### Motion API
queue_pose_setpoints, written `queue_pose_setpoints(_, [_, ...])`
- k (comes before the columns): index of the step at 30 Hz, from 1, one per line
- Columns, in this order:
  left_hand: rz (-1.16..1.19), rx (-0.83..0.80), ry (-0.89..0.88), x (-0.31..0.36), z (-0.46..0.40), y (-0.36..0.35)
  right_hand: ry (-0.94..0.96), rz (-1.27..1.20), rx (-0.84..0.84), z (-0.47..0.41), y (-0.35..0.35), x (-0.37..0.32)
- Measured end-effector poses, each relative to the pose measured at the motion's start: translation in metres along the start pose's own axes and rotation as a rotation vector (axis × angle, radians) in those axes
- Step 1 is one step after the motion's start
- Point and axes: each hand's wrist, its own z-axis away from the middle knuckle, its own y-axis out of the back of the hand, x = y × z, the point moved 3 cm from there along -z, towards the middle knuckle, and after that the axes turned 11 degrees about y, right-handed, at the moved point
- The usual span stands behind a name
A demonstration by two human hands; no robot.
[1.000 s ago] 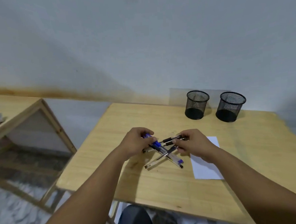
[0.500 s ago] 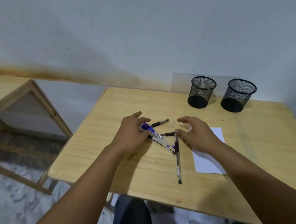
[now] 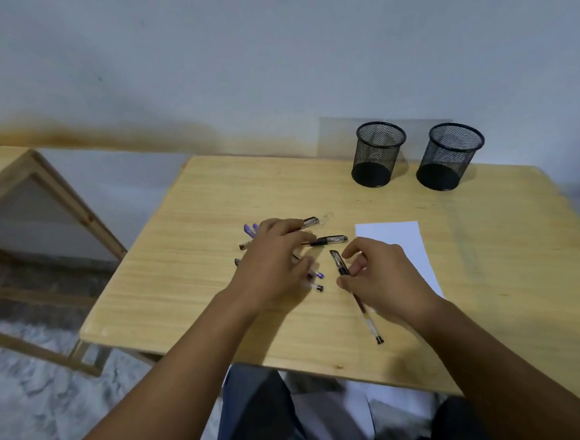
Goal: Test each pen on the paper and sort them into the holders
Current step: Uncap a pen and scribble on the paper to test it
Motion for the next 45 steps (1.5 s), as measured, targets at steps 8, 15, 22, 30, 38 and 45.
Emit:
queue_pose_setpoints(8, [0.006, -0.013, -0.199, 0.026, 0.001, -0.009, -0.038, -0.405, 0.068, 0.010, 0.033, 0.007])
queue_pose_setpoints(15, [0.383, -0.073, -0.067, 0.060, -0.004, -0.005, 0.041, -0.401, 0.102, 0.020, 0.056, 0.017])
queue_pose_setpoints(22, [0.396, -0.156, -0.081, 0.078, -0.003, -0.017, 0.121, -0.255, 0.104, 0.023, 0.066, 0.028])
queue_pose_setpoints(30, [0.460, -0.128, -0.067, 0.086, -0.011, -0.023, 0.189, -0.179, 0.121, 0.022, 0.067, 0.031])
queue_pose_setpoints(38, [0.524, -0.163, -0.058, 0.086, -0.012, -0.027, 0.166, -0.162, 0.213, 0.023, 0.068, 0.034])
queue_pose_setpoints(45, [0.651, -0.237, 0.069, 0.087, -0.005, -0.030, 0.153, -0.104, 0.201, 0.021, 0.060, 0.039])
